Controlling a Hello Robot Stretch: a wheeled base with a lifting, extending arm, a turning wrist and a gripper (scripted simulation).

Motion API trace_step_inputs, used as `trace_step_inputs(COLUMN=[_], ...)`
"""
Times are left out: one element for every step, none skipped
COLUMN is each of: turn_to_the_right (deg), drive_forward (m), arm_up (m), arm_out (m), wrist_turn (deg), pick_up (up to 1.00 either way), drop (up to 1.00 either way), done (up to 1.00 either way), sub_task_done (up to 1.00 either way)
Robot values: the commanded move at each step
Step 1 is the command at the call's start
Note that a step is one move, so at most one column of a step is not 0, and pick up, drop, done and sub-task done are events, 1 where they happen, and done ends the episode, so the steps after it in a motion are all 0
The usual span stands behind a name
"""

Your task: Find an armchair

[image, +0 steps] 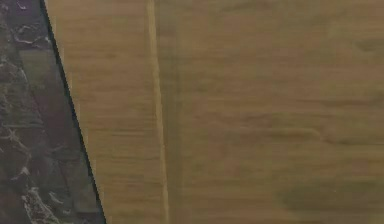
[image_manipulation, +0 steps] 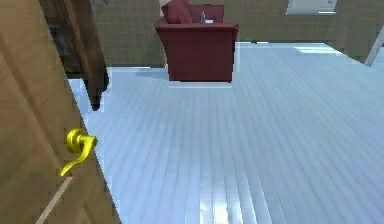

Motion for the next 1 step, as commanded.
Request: trace_step_inputs(turn_to_the_right=[-45.0], drive_forward=[0.00], arm_up=[0.00], arm_out=[0.00], wrist_turn=[0.0], pick_up=[0.00], drop=[0.00], done=[0.00], sub_task_done=[0.00])
